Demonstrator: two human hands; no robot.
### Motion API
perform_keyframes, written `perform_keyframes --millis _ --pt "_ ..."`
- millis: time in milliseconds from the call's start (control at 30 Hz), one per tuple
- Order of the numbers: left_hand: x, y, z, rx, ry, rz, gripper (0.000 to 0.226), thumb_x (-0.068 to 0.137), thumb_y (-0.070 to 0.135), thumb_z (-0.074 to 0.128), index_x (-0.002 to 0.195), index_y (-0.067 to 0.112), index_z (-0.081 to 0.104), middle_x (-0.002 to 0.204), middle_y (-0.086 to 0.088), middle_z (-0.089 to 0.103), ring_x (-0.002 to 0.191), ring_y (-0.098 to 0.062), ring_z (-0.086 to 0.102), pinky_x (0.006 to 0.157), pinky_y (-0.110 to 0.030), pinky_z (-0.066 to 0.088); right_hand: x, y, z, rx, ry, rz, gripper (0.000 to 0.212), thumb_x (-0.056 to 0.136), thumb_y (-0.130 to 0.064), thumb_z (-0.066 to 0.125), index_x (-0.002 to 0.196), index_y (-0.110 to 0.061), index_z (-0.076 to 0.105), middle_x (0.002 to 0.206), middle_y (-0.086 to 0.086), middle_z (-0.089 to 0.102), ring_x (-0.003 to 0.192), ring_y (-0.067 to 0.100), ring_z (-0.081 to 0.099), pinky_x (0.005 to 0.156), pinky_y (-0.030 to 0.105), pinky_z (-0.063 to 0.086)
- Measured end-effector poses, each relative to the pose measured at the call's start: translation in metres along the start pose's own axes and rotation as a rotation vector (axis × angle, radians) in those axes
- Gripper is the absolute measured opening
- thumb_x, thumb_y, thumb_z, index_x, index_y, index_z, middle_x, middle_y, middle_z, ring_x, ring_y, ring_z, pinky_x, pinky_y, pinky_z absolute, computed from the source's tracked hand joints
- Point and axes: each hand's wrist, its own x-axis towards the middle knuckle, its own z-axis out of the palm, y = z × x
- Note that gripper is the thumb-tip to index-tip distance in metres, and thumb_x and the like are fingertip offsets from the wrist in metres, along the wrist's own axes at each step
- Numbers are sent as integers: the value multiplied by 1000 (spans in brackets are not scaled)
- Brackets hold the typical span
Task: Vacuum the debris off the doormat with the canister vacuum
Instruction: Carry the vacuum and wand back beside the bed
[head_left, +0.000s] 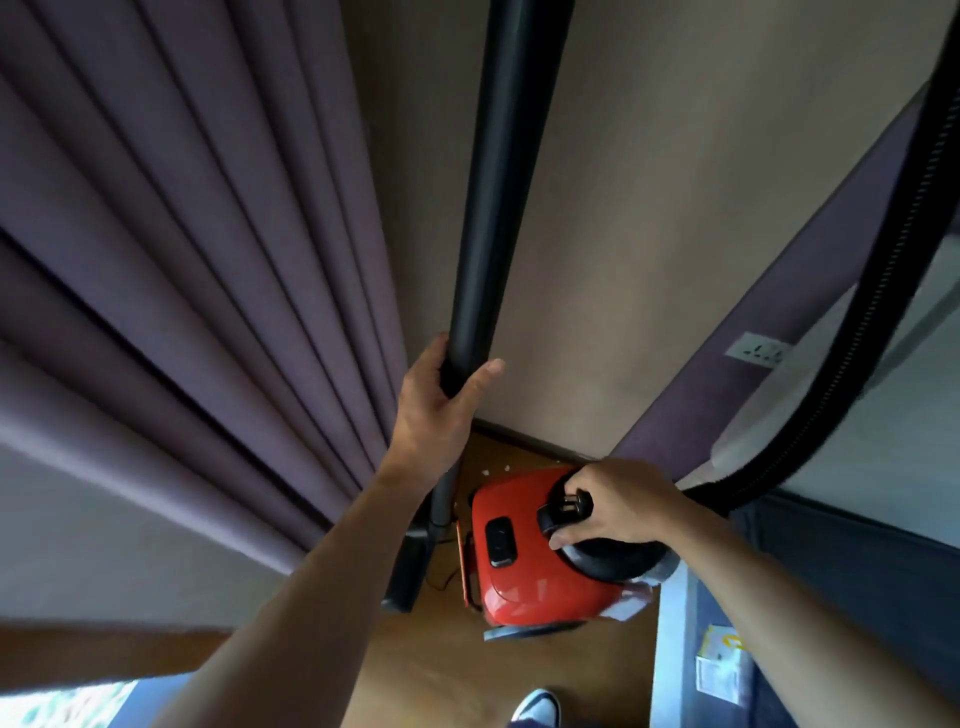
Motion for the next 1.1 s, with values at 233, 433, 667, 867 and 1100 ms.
perform_keyframes --millis 233,433,667,867,1100 --pt "-34 115 -45 32 50 -17 23 92 30 70 92 10 59 79 -26 56 70 -16 52 62 -38 45 -85 -68 -92 18 54 47 69 60 -86 70 67 -20 52 64 -8 60 69 16 61 58 30 39" --pt "-73 131 -75 77 182 -7 21 94 27 69 91 11 57 68 18 52 64 -2 47 59 -19 41 -117 -107 -110 39 114 91 71 61 -85 72 76 -16 62 72 -5 66 78 23 66 69 33 47" --pt "-124 139 -94 108 296 -1 37 93 32 71 88 1 51 65 11 49 60 -6 44 53 -30 39 -112 -126 -105 29 122 17 63 61 -87 71 65 -26 56 68 -11 60 75 19 64 62 32 42" --pt "-163 148 -97 151 521 -36 50 86 42 70 84 -3 48 68 -12 42 63 -30 39 56 -43 36 -98 -130 -102 29 59 -138 65 63 -85 72 67 -22 57 69 -9 67 68 10 63 62 31 45" --pt "-232 158 -87 167 836 -100 49 83 39 67 96 -7 56 74 -24 49 65 -28 43 55 -46 38 -88 -151 -89 -69 33 -342 70 57 -87 69 63 -19 55 62 -6 63 68 19 64 65 35 51"
